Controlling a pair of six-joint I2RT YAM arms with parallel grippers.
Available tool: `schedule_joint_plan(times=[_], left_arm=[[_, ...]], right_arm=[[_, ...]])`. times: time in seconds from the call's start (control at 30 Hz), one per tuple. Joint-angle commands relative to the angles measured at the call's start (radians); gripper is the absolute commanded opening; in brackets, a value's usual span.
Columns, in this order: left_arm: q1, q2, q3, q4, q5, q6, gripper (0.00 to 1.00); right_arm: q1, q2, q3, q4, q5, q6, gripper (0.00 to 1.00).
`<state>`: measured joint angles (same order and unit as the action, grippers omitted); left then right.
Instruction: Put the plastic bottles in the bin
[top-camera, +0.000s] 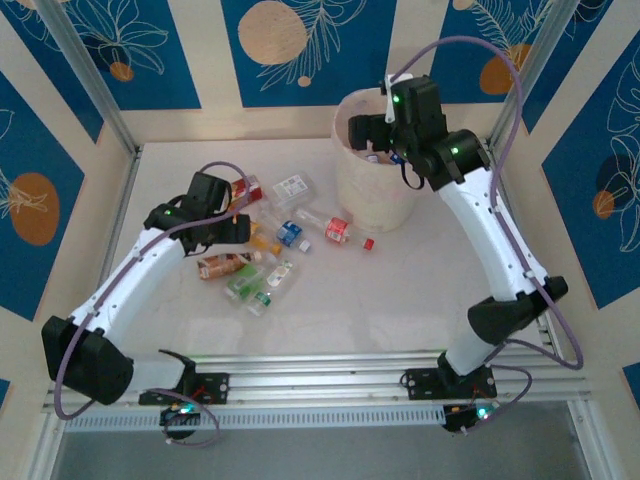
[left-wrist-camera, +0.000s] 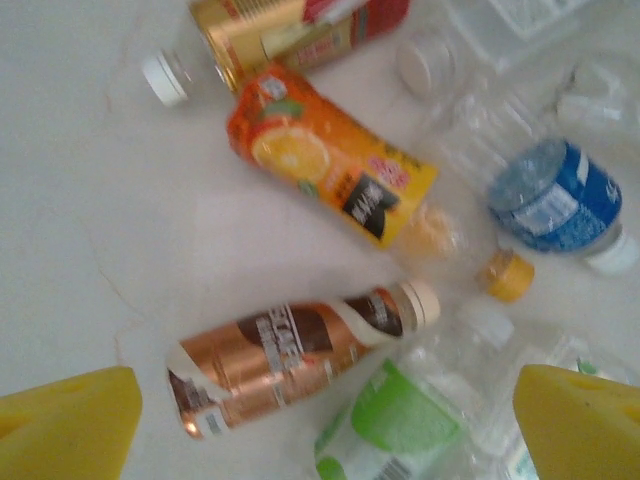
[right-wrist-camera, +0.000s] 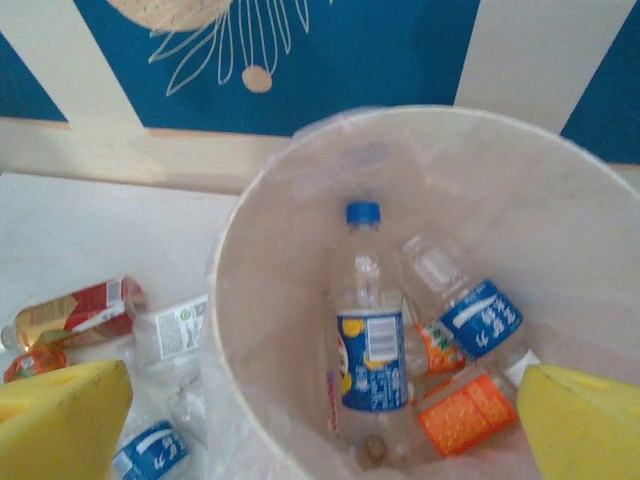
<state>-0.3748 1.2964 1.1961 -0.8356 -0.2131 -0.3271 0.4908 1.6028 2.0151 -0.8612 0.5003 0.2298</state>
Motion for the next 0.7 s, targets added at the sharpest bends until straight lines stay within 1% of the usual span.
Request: schedule_joint_plan(times=[0.0,0.1,0.27,0.4,0.47,0.57,0.67], left_arm=[[0.0,-0.047,-0.046,-0.087,0.142,0.026,0.93],[-0.053,-0.075,-0.074,-0.09,0.184,-0.01,0.91],[-0.202,-0.051,-0.089,-0.094,0.141,-0.079,0.88],[-0.311,0.008,-0.106,-0.068,0.129,-0.118,0.8],[-0.337,0.036,-0.122,-0.056,0.13,-0.124,0.77],[-0.365,0.078,-0.132,-0.062,0.109,-0.118,0.75],[-0.401,0.116,-0.144,-0.047,0.116,-0.117,0.73]], right_arm=[[0.02,-0.075,-0.095,0.037,0.042,0.045,0.99],[0.026,-0.138,-0.176,0.063,0.062,0.08,0.99],[0.026,-0.223,-0.286,0.079,0.104,0.157,0.99],[0.026,-0.267,-0.34,0.068,0.1,0.199,0.99],[0.025,-0.282,-0.358,0.064,0.102,0.211,0.99],[0.025,-0.301,-0.382,0.063,0.101,0.221,0.99],[0.026,-0.319,-0.401,0.068,0.101,0.227,0.99]])
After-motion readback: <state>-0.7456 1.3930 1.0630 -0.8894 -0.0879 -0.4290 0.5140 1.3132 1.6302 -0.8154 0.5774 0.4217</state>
